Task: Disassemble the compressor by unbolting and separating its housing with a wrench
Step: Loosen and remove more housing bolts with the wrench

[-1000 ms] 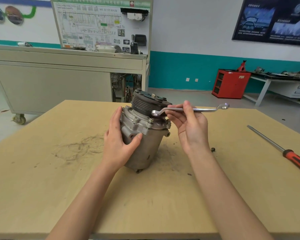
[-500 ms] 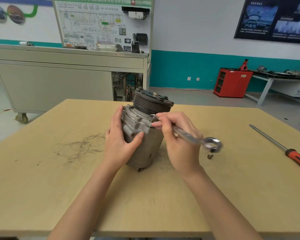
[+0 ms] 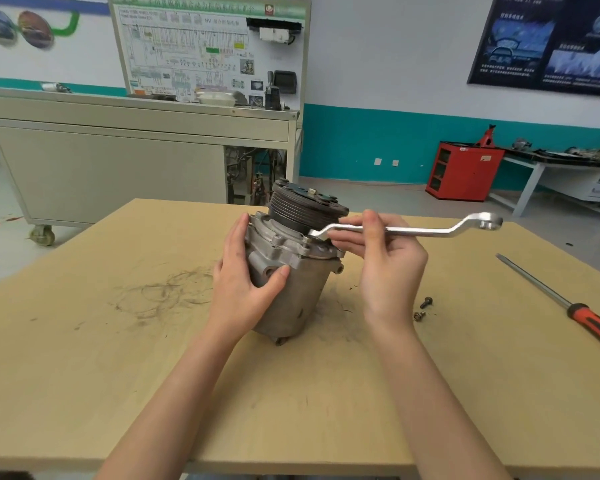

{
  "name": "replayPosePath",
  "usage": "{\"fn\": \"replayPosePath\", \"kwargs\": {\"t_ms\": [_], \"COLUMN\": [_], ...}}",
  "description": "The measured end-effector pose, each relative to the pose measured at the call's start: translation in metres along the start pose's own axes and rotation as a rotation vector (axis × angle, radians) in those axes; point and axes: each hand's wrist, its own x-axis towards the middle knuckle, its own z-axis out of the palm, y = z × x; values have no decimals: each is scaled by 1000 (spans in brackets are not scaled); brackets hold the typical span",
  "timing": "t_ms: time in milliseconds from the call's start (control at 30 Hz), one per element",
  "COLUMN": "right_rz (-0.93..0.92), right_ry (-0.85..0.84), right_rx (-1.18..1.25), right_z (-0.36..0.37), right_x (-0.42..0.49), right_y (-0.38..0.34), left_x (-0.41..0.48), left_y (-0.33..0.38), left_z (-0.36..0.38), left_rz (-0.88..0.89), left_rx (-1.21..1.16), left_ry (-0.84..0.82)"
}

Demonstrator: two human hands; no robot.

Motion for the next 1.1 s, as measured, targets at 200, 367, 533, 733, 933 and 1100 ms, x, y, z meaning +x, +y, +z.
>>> {"fn": "replayPosePath", "kwargs": {"t_ms": [200,367,533,733,933,1100], "right_rz": [-379,-429,-462,-440,-488,101], "right_ry": [-111,-154,-137,-111,-191,-138], "right_rx": [-305,-390,-392,-401,-428,192], "right_z": [8,7,4,3,4,-8], "right_x": [-12,-21,-22,-20,-15,-5], "right_y": [-6,-2,-3,-2,-2,12], "left_x": [0,0,0,0,1,0], "left_y": [1,0,0,2,2,4], "left_z": [0,0,0,0,0,0], "left_rz": [8,-11,-16,-11,-8,-16], "left_rx": [-8,-14,-16,-20,-21,-31], "left_ry": [1,-6,-5,4,-2,-4]}}
